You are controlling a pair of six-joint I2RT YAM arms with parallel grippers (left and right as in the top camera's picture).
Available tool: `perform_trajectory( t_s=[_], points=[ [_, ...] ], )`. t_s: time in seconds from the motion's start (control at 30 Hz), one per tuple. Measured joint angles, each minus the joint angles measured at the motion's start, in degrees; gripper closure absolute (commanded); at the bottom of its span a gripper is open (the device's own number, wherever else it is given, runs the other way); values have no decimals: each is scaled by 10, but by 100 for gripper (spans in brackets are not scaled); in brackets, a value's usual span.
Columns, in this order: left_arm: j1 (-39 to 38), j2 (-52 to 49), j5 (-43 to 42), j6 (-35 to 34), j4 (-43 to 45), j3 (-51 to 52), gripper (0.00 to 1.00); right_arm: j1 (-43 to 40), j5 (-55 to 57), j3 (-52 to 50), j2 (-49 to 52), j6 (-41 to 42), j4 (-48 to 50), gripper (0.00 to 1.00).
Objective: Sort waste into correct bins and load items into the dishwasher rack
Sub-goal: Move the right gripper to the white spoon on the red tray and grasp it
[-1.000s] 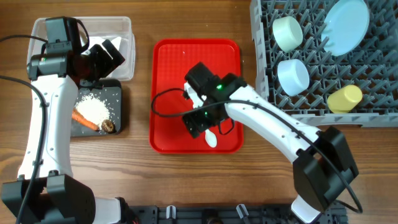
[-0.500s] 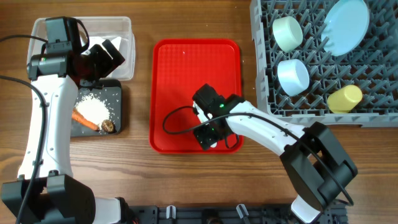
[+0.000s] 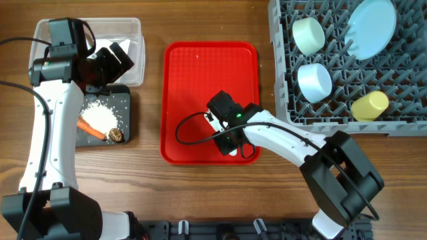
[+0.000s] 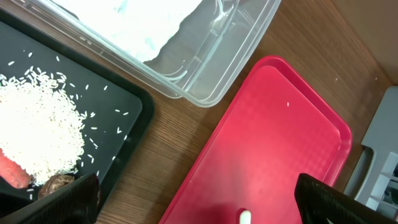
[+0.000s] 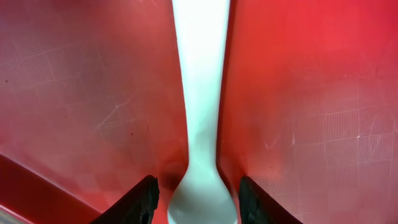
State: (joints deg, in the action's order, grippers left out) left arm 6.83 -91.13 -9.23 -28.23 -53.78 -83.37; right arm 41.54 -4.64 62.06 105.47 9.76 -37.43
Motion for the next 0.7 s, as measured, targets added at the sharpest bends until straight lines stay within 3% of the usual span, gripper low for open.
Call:
perform_trajectory(
  t_s=[0.43, 0.7],
  points=[
    [0, 0, 0, 0, 0, 0, 0, 0, 0, -12, -6, 24, -2, 96],
    [0, 0, 0, 0, 0, 0, 0, -7, -13, -7, -7, 31, -28, 96]
  ],
)
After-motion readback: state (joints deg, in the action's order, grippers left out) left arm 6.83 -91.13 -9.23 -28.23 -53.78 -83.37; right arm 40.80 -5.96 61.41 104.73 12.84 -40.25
